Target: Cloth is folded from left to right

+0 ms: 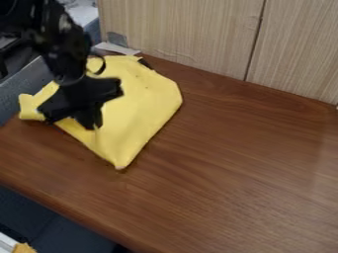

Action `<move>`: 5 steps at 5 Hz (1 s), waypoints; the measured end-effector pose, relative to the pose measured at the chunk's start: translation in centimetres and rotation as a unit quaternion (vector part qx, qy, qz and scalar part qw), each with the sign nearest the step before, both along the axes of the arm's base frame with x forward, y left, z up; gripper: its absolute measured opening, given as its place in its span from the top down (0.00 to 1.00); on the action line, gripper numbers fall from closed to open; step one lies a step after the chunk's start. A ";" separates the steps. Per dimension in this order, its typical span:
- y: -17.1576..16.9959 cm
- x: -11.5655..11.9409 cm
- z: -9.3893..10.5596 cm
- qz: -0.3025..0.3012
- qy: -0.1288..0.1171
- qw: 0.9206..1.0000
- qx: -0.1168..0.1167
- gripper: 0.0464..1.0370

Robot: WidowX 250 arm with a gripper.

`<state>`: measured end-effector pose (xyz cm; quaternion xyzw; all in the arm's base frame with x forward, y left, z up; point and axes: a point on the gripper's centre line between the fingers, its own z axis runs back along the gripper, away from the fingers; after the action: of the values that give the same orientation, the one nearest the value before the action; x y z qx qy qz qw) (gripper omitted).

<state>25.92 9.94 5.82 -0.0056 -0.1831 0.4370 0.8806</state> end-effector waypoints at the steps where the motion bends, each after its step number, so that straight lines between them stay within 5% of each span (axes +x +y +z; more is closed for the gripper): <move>1: 0.8 2.8 2.5 0.012 -0.041 0.999 0.003 0.99; 3: 2.8 7.6 2.5 0.045 -0.048 0.998 -0.019 0.99; 5: 4.6 12.5 0.2 0.050 -0.042 0.997 -0.028 0.99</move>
<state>38.47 14.53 6.04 -0.0394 -0.2081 0.4850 0.8485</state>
